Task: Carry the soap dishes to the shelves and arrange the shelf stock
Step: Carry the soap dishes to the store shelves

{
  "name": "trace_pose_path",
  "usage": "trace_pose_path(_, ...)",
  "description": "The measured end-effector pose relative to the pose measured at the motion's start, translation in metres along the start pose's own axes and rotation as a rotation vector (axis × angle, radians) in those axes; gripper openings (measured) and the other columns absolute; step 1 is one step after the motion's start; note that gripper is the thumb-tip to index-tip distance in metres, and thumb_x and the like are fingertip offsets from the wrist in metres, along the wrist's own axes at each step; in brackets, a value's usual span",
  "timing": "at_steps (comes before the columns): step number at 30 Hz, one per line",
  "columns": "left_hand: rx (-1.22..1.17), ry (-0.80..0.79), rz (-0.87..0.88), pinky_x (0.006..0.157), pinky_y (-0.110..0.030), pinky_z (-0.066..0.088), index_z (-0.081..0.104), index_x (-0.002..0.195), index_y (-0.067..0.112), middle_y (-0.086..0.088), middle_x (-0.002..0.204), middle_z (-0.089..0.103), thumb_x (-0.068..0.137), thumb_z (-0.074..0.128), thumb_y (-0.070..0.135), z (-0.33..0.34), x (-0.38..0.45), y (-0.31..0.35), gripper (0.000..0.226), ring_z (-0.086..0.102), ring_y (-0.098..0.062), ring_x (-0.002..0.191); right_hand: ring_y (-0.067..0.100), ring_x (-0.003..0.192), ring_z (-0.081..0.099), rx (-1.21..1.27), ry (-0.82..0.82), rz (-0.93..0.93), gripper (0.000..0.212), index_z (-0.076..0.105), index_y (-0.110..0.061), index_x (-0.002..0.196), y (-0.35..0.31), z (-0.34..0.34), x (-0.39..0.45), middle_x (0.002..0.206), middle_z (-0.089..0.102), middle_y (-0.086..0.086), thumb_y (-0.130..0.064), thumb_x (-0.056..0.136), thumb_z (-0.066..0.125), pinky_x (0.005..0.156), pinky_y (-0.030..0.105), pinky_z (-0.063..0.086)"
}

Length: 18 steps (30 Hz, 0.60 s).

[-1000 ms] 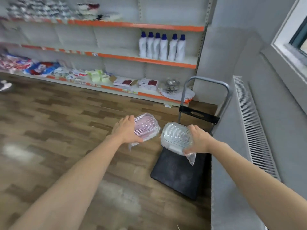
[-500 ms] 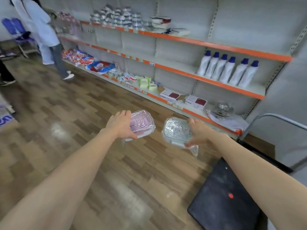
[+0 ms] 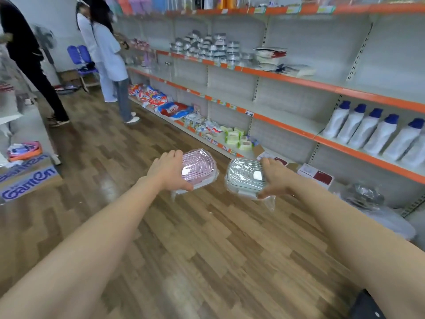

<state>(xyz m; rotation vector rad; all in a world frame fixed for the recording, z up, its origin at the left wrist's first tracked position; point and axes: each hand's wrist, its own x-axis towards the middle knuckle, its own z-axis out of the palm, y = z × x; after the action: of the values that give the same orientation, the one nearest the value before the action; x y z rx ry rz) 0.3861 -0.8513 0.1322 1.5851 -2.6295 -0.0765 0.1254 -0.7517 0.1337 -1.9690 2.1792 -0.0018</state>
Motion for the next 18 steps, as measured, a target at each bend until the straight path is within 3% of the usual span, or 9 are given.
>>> trace_pose_path(3,0.031,0.008,-0.034,0.098,-0.037,0.042,0.035,0.135,0.013,-0.004,0.135,0.045,0.067,0.078,0.053,-0.023,0.051,-0.026,0.09,0.044,-0.022,0.12,0.025,0.119,0.037,0.015,0.032,-0.021,0.087,0.028,-0.003,0.133,-0.006,-0.022,0.057,0.134,0.037,0.012,-0.038,0.071,0.078,0.092,0.03,0.035)
trace_pose_path(9,0.037,0.0,-0.065,0.099,-0.038,0.04,0.035,0.135,0.013,-0.004,0.134,0.044,0.068,0.076,0.056,-0.031,0.133,-0.07,0.089,0.044,-0.022,0.12,0.028,0.126,0.036,-0.018,0.022,-0.053,0.091,0.025,-0.004,0.137,-0.019,-0.045,0.155,0.14,0.034,0.014,-0.038,0.071,0.078,0.106,0.034,0.032)
trace_pose_path(18,-0.004,0.042,-0.052,0.098,-0.038,0.038,0.037,0.132,0.013,-0.004,0.132,0.045,0.066,0.076,0.057,-0.015,0.273,-0.164,0.089,0.044,-0.023,0.12,0.028,0.124,0.04,-0.028,0.063,-0.047,0.101,0.025,-0.006,0.139,-0.054,-0.061,0.324,0.139,0.038,0.013,-0.04,0.063,0.082,0.101,0.038,0.039)
